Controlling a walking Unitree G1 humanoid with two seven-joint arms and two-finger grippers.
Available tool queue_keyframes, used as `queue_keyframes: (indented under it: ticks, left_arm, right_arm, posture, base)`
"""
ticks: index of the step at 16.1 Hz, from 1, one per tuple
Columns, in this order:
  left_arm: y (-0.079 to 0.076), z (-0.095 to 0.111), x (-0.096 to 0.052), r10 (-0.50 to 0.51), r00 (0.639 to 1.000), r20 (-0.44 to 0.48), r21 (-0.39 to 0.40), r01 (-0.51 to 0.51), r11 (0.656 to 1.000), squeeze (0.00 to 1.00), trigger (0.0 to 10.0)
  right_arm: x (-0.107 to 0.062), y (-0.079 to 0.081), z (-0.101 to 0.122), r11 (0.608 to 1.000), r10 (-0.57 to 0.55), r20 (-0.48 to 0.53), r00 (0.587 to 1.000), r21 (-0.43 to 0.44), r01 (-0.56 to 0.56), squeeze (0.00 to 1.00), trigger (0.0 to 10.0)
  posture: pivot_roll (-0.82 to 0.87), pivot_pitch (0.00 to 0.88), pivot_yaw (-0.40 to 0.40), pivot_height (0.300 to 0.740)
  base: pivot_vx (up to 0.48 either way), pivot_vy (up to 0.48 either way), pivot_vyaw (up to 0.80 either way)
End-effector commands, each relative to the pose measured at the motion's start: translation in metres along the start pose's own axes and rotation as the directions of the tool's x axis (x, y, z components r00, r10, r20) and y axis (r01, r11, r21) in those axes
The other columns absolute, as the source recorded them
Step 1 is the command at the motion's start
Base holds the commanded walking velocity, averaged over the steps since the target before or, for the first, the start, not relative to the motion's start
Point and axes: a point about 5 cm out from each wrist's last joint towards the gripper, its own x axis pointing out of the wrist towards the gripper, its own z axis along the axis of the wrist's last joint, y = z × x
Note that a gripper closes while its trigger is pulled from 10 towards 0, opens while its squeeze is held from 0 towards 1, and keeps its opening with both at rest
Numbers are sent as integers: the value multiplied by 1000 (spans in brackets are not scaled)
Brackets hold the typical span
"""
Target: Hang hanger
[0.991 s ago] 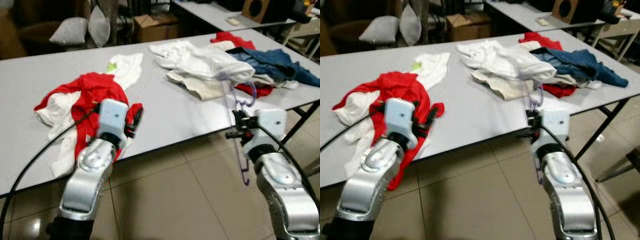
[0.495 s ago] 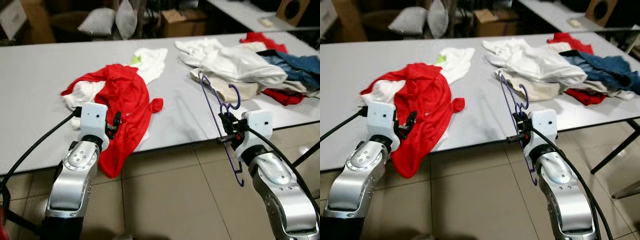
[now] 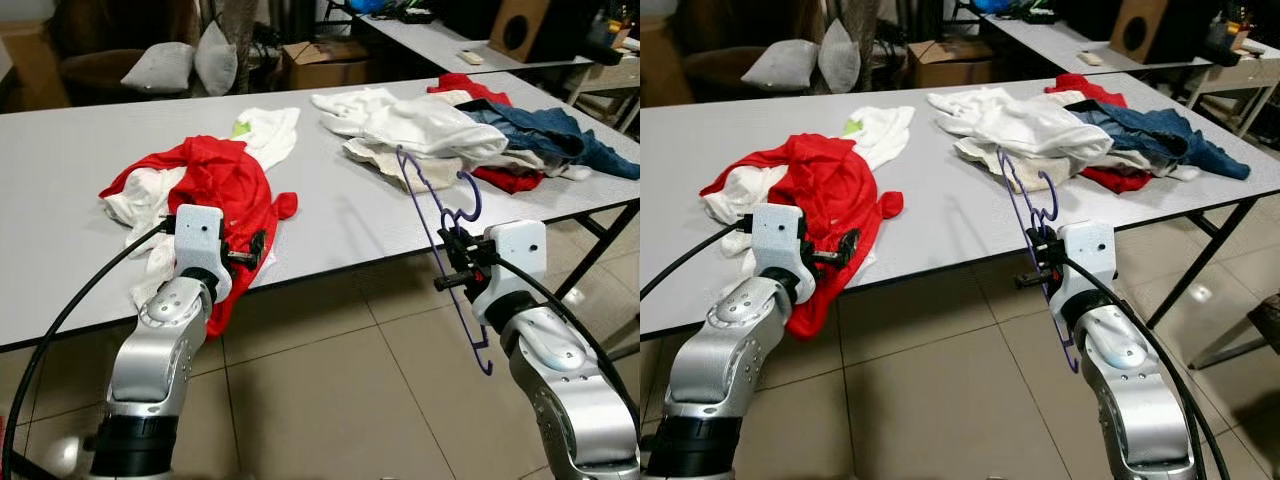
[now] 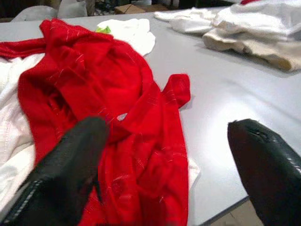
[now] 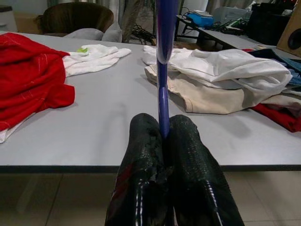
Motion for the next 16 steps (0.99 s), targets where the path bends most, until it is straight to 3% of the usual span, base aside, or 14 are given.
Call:
queue_keyframes:
  ticks: [1,5,9,10,12,16]
  left_arm:
    - [-2,-1,3,-2,1000,-22,34,2,999,0,10000]
    - [1,-3,5,27,999,-44,68,-23,997,0,10000]
    - [-4,-11,4,-18,995,-96,52,23,998,0,9647]
    - [-4,-12,5,-19,995,-98,52,24,998,0,4980]
    - [-4,-12,6,-19,994,-105,51,25,998,0,0]
    - [7,-20,11,60,986,-158,71,-50,996,0,0]
  right_arm:
    - [0,-3,0,1000,-9,0,1000,0,9,0,10000]
    - [1,-2,0,1000,2,-2,1000,-4,-2,0,10000]
    - [2,0,0,1000,12,-6,1000,-8,-12,0,10000]
    - [2,0,0,1000,12,-6,1000,-9,-13,0,10000]
    - [3,0,-1,1000,13,-7,1000,-10,-13,0,10000]
    - [2,1,-1,1000,14,-9,1000,-12,-14,0,10000]
  posture:
    - [6,0,-20,740]
    - [10,0,-27,740]
    - [10,0,-27,740]
    - [10,0,-26,740]
    - [9,0,-23,740]
    - [7,0,-17,740]
  base:
    - [0,0,0]
    - [0,0,0]
    - [0,0,0]
    - [0,0,0]
    - [0,0,0]
    - [0,0,0]
